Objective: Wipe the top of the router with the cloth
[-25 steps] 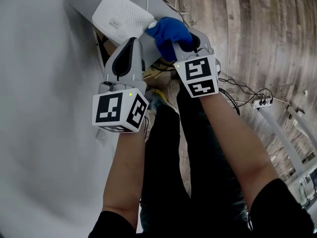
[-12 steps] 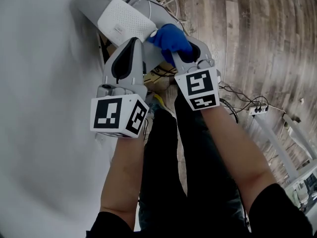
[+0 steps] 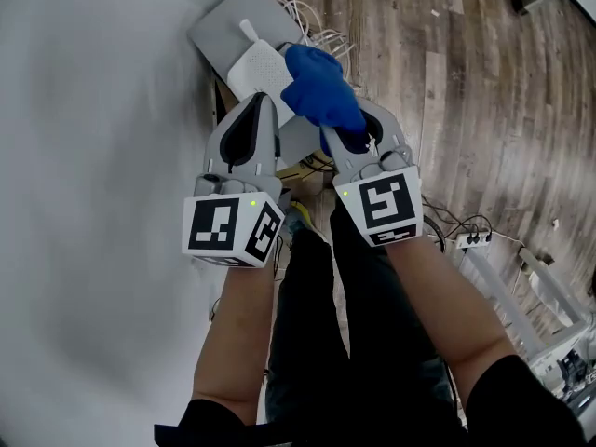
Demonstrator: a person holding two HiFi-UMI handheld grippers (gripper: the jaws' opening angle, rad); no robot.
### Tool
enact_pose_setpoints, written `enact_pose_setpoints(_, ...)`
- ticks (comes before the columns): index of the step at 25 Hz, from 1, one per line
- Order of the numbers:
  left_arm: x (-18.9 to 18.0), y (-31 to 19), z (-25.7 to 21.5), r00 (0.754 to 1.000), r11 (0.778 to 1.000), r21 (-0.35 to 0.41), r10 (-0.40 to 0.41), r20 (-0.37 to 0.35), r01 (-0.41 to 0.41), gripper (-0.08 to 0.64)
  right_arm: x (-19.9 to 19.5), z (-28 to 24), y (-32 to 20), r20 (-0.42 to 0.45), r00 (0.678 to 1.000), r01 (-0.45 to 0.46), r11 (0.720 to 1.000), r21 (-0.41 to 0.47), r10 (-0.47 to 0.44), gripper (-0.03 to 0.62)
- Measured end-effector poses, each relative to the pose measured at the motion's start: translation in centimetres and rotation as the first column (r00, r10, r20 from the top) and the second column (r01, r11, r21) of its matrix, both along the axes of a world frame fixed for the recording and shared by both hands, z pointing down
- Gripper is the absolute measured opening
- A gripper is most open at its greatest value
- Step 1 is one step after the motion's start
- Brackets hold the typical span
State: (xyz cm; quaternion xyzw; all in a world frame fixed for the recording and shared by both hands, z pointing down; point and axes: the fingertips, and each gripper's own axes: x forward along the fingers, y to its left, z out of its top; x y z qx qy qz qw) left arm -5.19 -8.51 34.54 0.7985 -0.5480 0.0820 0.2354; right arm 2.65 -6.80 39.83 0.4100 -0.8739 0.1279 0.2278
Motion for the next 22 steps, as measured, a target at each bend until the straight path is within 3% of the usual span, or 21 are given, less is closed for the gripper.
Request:
enact_pose_setpoints(6, -3.4, -1.9, 0.1, 0.994, 0.994, -0.003, -0.107, -0.001, 0.107, 0.002, -3.2, -3.9, -6.8, 0.009, 0.995, 0.102, 0.989, 0.11, -0.103, 0.107)
enact_pose_setpoints(9, -4.9, -2.9, 1.1, 0.986, 0.986, -0.005, -0.165, -0.01, 0.165, 0.001, -5.2, -3.1, -9.8, -0.019, 0.982, 0.191, 0.973, 0.129, -0.191, 0.107)
enact_pose_setpoints(15, -7.0, -3.5, 5.7, 0.966, 0.966, -0.03, -0.259, -0.021, 0.259, 0.0, -8.0, 5.4, -11.0, -0.08, 0.933, 0.354, 0.934, 0.041, -0.35, 0.107)
enact_pose_setpoints(22, -6.1, -2.4, 10.9, 0.953, 0.952, -0.073, -0.3, -0.041, 0.297, 0.002, -8.3, 13.8, -11.1, -0.114, 0.889, 0.44, 0.896, -0.066, -0.444, 0.107)
